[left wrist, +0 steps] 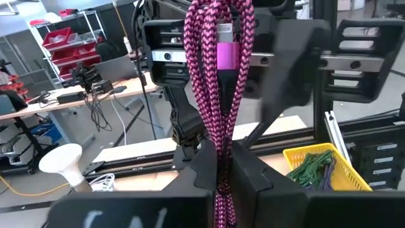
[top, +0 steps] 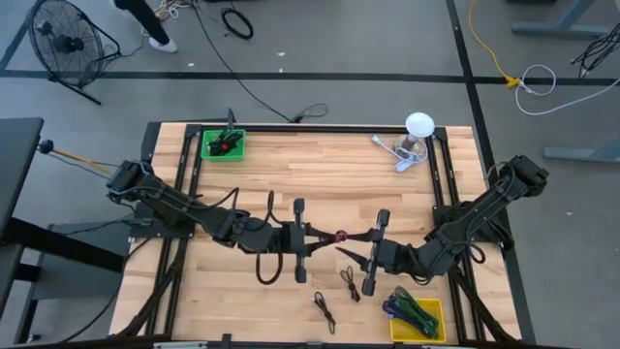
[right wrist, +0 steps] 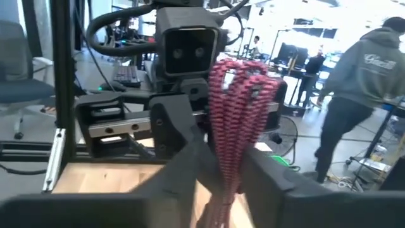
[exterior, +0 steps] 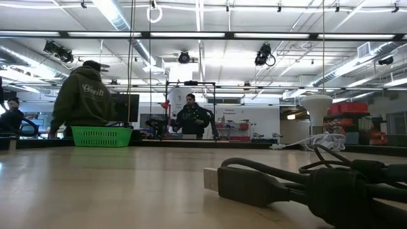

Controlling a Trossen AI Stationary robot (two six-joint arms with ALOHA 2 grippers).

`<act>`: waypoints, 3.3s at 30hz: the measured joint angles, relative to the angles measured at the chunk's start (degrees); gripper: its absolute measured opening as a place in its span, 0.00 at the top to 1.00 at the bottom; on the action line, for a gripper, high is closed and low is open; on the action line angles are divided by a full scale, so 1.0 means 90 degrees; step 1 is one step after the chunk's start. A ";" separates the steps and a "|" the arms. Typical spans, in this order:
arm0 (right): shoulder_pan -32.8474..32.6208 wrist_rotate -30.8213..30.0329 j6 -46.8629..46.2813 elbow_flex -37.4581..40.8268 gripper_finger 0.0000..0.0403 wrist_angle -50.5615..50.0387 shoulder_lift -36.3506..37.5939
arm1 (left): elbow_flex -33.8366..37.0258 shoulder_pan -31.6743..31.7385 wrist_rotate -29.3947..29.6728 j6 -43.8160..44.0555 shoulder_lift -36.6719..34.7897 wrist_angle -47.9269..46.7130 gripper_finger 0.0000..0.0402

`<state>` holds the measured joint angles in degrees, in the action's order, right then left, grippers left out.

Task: Pick & Place USB Port
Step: Put the pink charger cable into the yellow bin

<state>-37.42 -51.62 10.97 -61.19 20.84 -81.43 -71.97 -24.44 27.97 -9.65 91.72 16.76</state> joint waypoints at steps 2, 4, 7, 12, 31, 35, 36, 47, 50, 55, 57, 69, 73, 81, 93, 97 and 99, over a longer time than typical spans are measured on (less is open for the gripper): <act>0.0006 -0.0066 0.0002 0.0000 0.85 -0.0002 0.0000 | -0.0001 -0.0002 -0.0021 -0.0001 0.0000 -0.0018 0.94; 0.0006 -0.0066 0.0040 0.0000 0.95 0.0000 0.0000 | 0.0001 -0.0008 0.0003 0.0002 0.0000 -0.0020 0.94; 0.0009 -0.0170 -0.0062 0.0000 0.97 0.0011 -0.0002 | 0.0000 -0.0010 0.0070 -0.0003 0.0002 -0.0023 0.91; 0.0009 -0.0464 0.0001 0.0000 0.99 -0.0019 -0.0005 | 0.0001 -0.0003 0.0186 -0.0012 0.0012 -0.0037 0.86; -0.1650 -0.1351 -0.2348 0.0000 1.00 -0.3120 0.1535 | -0.0010 -0.1077 0.3634 -0.1101 -0.0301 -0.0483 0.84; -0.2157 -0.1220 -0.3640 0.0000 1.00 -0.4248 0.1855 | -0.0009 -0.1297 0.4338 -0.1336 -0.0299 -0.0658 0.85; -0.2273 -0.0988 -0.4026 0.0000 1.00 -0.4589 0.1901 | -0.0009 -0.1331 0.4430 -0.1334 -0.0301 -0.0760 0.85; -0.2846 0.2013 -0.8285 0.0000 1.00 -0.7317 0.1283 | -0.0006 -0.1606 0.4934 -0.1339 -0.0299 -0.1004 0.86; -0.2852 0.2616 -0.8844 0.0000 1.00 -0.7520 0.0939 | -0.0006 -0.1606 0.4937 -0.1336 -0.0299 -0.1003 0.86; -0.2852 0.3205 -0.9266 0.0000 1.00 -0.7515 0.0449 | -0.0006 -0.1606 0.4936 -0.1325 -0.0299 -0.1020 0.86; -0.2852 0.3356 -0.9342 0.0000 1.00 -0.7515 0.0315 | -0.0006 -0.1606 0.4936 -0.1243 -0.0299 -0.1105 0.86; -0.2852 0.3613 -0.9812 0.0000 1.00 -0.7596 -0.0204 | -0.0004 -0.1604 0.4842 -0.0831 -0.0299 -0.1501 0.86; -0.2863 0.3676 -0.9844 0.0000 1.00 -0.7601 -0.0336 | -0.0004 -0.1604 0.4840 -0.0828 -0.0299 -0.1545 0.86; -0.3106 0.3631 -1.0240 0.0000 1.00 -0.7606 -0.0408 | -0.0004 -0.1604 0.4837 -0.0826 -0.0299 -0.1560 0.86; -0.3352 0.3170 -1.0505 0.0000 0.93 -0.7594 -0.0408 | -0.0004 -0.1601 0.4835 -0.0823 -0.0299 -0.1562 0.86; -0.3352 0.3122 -1.0507 0.0000 0.87 -0.7549 -0.0408 | -0.0004 -0.1601 0.4835 -0.0823 -0.0299 -0.1565 0.86; -0.3353 0.3054 -1.0507 0.0000 0.85 -0.7526 -0.0408 | -0.0004 -0.1601 0.4835 -0.0823 -0.0299 -0.1567 0.86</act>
<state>-67.59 -24.13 -83.59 -61.19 -46.89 -85.10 -72.01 -38.85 71.48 -17.06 89.03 2.66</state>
